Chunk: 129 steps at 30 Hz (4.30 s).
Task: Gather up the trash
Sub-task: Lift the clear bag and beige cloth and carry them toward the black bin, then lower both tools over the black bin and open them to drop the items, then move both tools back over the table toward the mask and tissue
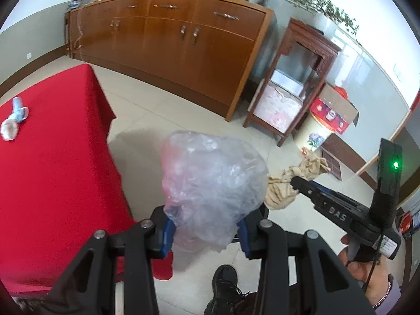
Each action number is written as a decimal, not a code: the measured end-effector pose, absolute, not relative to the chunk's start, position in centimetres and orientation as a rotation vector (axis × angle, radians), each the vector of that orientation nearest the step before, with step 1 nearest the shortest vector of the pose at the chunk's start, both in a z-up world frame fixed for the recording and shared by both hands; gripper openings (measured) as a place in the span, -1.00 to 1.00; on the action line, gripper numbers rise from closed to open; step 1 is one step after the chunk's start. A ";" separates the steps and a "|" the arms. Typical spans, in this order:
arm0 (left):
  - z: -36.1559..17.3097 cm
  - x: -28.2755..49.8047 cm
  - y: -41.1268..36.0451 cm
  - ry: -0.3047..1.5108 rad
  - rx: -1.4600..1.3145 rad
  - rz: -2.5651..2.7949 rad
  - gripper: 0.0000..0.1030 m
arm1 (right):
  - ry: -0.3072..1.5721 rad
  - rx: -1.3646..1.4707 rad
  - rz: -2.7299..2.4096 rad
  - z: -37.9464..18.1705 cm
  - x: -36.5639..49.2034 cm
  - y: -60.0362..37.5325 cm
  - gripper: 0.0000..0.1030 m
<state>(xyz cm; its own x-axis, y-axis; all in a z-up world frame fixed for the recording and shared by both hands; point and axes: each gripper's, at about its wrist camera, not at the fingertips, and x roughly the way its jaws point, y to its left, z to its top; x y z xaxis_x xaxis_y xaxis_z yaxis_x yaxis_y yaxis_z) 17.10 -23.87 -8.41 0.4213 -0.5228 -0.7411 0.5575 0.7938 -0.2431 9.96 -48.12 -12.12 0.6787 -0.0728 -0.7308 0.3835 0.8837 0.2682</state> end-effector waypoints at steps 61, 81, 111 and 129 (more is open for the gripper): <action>-17.7 21.2 -33.4 1.173 0.116 -0.721 0.02 | 0.919 0.438 -0.505 -18.4 17.7 -59.7 0.26; -6.6 21.2 -17.4 0.907 0.022 -0.407 0.10 | 0.769 0.326 -0.355 -11.3 17.2 -47.1 0.27; -5.9 27.8 3.8 0.802 -0.075 0.039 0.45 | 0.741 0.113 0.047 -4.9 29.7 -20.0 0.49; -8.9 34.5 3.1 0.850 -0.065 -0.009 0.45 | 0.789 0.106 0.081 -8.4 38.0 -16.7 0.49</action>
<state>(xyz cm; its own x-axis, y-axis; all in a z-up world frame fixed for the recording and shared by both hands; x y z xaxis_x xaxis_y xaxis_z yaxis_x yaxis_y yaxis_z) 34.46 3.11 -8.85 0.6599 -0.0341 -0.7506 -0.0182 0.9980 -0.0613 37.99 -16.68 -8.37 0.7017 0.1123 -0.7036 -0.0327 0.9915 0.1256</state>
